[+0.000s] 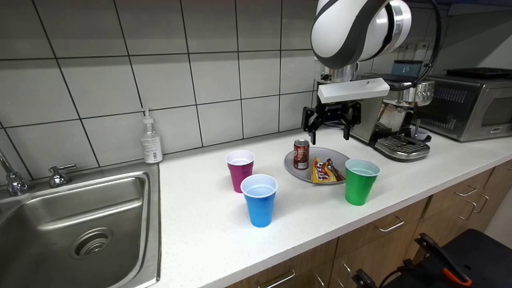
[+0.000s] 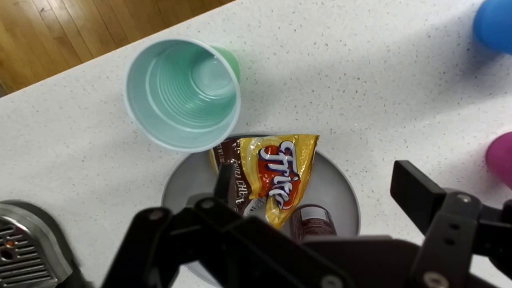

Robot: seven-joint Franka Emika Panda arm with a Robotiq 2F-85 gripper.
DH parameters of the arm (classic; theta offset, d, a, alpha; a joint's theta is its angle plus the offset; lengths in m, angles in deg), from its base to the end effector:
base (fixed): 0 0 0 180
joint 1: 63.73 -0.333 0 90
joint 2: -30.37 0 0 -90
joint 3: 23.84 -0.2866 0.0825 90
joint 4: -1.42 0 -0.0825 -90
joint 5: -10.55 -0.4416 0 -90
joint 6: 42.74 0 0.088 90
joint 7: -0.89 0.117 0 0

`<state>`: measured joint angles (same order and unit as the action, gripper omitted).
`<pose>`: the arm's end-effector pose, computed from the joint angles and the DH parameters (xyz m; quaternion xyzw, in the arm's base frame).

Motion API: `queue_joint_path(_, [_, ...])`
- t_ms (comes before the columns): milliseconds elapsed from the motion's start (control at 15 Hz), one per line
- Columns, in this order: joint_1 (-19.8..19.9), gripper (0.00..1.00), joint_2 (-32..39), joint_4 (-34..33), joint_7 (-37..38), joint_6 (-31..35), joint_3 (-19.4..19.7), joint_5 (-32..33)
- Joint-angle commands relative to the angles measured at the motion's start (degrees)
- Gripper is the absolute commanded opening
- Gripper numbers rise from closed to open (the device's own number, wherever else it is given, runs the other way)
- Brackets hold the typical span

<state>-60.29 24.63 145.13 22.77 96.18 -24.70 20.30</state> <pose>0.4998 -0.0245 0.2382 0.9872 -0.1489 0.0177 0.0549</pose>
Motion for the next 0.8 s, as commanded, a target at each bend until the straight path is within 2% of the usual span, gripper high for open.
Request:
queue_joint_path(0, [0.0,1.0,4.7,-4.9,3.1,-1.2,0.2,1.3])
queue_joint_path(200, [-0.5,1.0,6.5,-7.3,3.1,-2.5,0.7,0.3])
queue_joint_path(267, [-0.7,1.0,4.9,-4.4,1.5,-0.3,0.9,0.0])
queue_joint_path(733, [-0.9,1.0,6.4,-6.0,1.6,-0.5,1.3,0.0])
